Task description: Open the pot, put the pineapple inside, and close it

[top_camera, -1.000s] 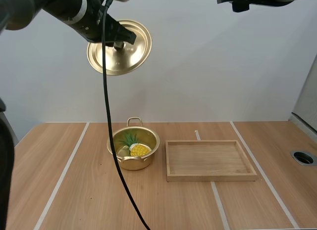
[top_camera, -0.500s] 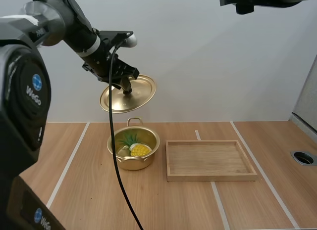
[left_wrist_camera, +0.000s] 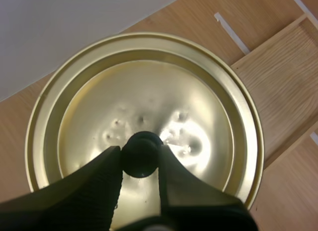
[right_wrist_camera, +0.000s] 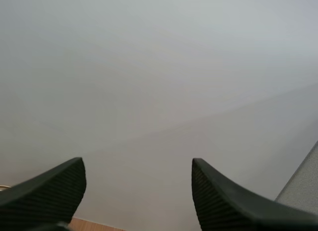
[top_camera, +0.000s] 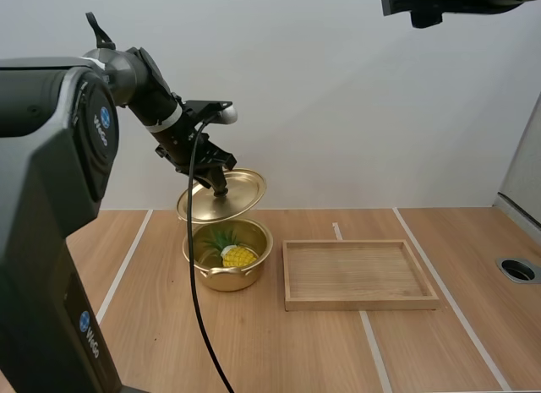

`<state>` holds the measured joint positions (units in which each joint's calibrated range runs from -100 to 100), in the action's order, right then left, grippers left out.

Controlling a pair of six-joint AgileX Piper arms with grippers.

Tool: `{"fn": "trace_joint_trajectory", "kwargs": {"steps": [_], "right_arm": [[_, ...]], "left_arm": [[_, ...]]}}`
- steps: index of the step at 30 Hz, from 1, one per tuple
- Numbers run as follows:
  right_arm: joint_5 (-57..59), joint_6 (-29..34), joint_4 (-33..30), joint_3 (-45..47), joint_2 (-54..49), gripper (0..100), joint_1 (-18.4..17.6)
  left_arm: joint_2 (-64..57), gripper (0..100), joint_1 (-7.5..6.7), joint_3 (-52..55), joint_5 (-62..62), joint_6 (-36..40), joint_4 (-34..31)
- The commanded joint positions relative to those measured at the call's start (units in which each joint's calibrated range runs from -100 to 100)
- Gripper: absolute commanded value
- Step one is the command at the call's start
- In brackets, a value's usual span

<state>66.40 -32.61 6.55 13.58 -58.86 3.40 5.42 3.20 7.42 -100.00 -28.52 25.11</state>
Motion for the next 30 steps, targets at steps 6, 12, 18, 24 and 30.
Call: {"fn": "trace_joint_trajectory", "kwargs": {"steps": [6, 12, 18, 24, 30], "right_arm": [[-0.2, 0.2, -0.5, -0.1, 1.6, 100, 0.2], [-0.4, 0.2, 0.2, -0.1, 3.3, 100, 0.2], [-0.4, 0.2, 0.4, -0.1, 3.8, 100, 0.2], [-0.4, 0.2, -1.4, -0.1, 3.8, 100, 0.2], [-0.4, 0.2, -2.4, -0.1, 3.8, 100, 0.2]], "left_arm": [[2.3, 0, -0.11, 4.7, 0.0, -5.4, -1.0], [2.8, 0, -0.11, 5.6, 0.0, -8.7, -1.0], [2.8, 0, -2.15, 5.7, 0.0, -12.6, -2.0], [2.8, 0, -6.82, 5.7, 0.0, -10.5, -10.2], [2.8, 0, -7.45, 5.7, 0.0, -8.4, -15.2]]}}
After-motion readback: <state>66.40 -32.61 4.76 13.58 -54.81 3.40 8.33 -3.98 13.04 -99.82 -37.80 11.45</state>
